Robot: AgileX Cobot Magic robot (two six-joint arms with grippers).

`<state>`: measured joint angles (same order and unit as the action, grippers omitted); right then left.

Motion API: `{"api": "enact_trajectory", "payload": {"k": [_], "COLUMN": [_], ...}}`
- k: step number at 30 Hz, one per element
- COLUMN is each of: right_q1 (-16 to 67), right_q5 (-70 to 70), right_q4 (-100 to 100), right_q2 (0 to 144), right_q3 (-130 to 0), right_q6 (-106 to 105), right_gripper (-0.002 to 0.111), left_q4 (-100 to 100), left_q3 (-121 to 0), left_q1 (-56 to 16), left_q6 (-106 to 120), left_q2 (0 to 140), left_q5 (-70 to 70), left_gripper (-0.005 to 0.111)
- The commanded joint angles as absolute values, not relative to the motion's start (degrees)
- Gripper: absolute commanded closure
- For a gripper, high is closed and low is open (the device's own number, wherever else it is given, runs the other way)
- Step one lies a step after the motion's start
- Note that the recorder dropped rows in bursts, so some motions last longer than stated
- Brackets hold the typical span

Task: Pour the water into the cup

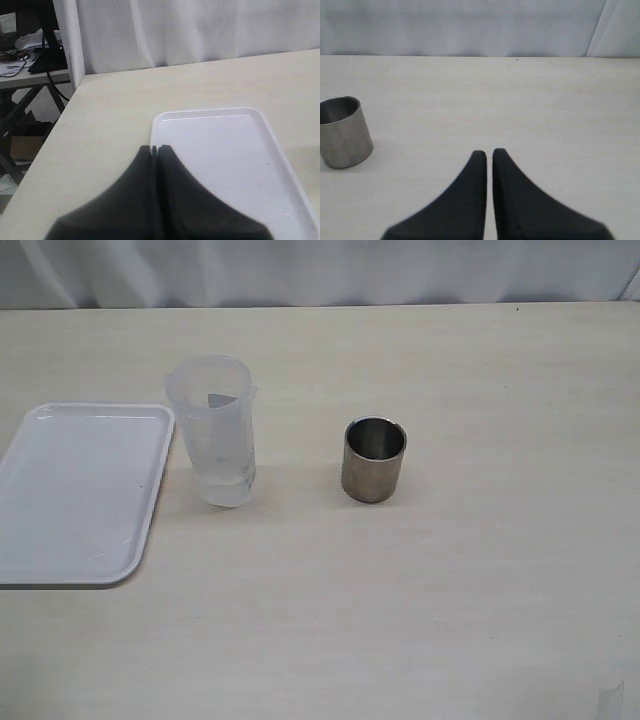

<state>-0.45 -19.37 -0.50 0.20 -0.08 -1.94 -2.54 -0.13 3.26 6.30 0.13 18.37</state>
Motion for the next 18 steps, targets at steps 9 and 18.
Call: {"api": "enact_trajectory", "payload": {"k": [9,18], "right_q1": [-0.67,-0.67], "right_q5": [-8.23,5.65], "right_q4": [-0.42,-0.47], "right_q2": [0.00,0.00], "right_q3": [0.00,0.00], "right_q6": [-1.68,-1.68], "right_gripper": [0.104,0.104], "left_q4": [-1.76,-1.87], "left_q3": [0.00,0.00], "left_q1": [3.28,3.28], "left_q6": [5.99,0.35], "left_q2": [0.00,0.00], "left_q5": [2.00,-18.22], "left_gripper": [0.107,0.107]}}
